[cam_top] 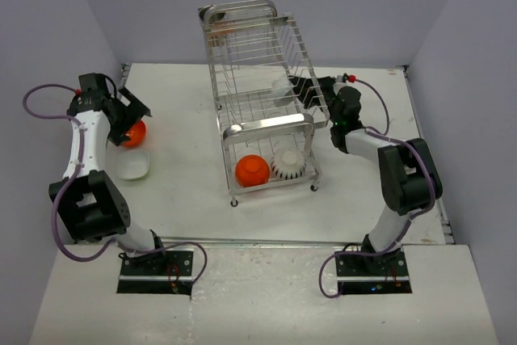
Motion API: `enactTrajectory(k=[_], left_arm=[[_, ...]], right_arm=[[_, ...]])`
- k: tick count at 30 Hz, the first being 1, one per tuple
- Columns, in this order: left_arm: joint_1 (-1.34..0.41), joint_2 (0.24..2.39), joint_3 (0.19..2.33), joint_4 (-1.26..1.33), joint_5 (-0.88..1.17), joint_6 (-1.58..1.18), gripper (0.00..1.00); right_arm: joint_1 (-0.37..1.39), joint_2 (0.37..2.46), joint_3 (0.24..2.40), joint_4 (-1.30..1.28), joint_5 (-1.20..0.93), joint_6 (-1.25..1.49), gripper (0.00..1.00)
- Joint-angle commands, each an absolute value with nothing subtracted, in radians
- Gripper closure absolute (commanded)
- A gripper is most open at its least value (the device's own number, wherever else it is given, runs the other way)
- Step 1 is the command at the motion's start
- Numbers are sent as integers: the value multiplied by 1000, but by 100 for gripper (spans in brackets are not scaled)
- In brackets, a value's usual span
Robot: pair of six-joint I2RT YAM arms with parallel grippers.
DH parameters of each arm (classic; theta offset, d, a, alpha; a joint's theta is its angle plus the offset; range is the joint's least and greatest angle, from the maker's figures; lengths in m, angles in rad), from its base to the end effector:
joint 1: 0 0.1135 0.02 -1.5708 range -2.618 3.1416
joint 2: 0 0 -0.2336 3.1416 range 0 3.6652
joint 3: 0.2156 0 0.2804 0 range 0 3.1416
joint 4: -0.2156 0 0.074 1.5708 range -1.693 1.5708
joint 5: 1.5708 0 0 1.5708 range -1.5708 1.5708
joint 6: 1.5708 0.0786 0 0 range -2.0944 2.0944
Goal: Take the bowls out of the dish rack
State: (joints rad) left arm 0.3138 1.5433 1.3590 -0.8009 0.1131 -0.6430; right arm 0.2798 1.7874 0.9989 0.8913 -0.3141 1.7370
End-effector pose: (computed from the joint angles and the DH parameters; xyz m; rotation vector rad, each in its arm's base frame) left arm 0.3622 0.1082 0.2290 -1.1437 2.3008 -0.2704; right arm 0.4294 0.1487 0.2049 0.9382 1.5137 1.7930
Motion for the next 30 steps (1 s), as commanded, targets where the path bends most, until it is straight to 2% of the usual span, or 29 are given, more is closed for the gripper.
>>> enactTrajectory(k=[1, 6, 10, 14, 16, 19, 22, 30], left_arm=[[310, 1494, 1329, -764, 182, -640, 2], [236, 1503, 1305, -720, 198, -621, 5], [145, 1539, 1331, -715, 155, -592, 5], [100, 1569, 1351, -715, 150, -594, 6], [88, 1578, 1365, -715, 153, -595, 6], [77, 1600, 1384, -715, 169, -589, 6], [68, 1614, 1399, -715, 170, -580, 6], [48, 1632, 1443, -716, 213, -568, 7]], right_arm=[[226, 1654, 996, 858, -397, 1658, 100], [155, 1559, 1092, 427, -509, 1412, 100], [77, 1551, 1312, 31, -538, 1156, 100], [17, 1653, 1583, -411, -523, 880, 100], [-33, 1719, 1758, -532, -518, 815, 100], [-66, 1866, 2001, -838, -409, 658, 100], [-84, 1976, 2123, -940, -313, 559, 100], [-113, 2080, 2143, -1025, -141, 462, 100]])
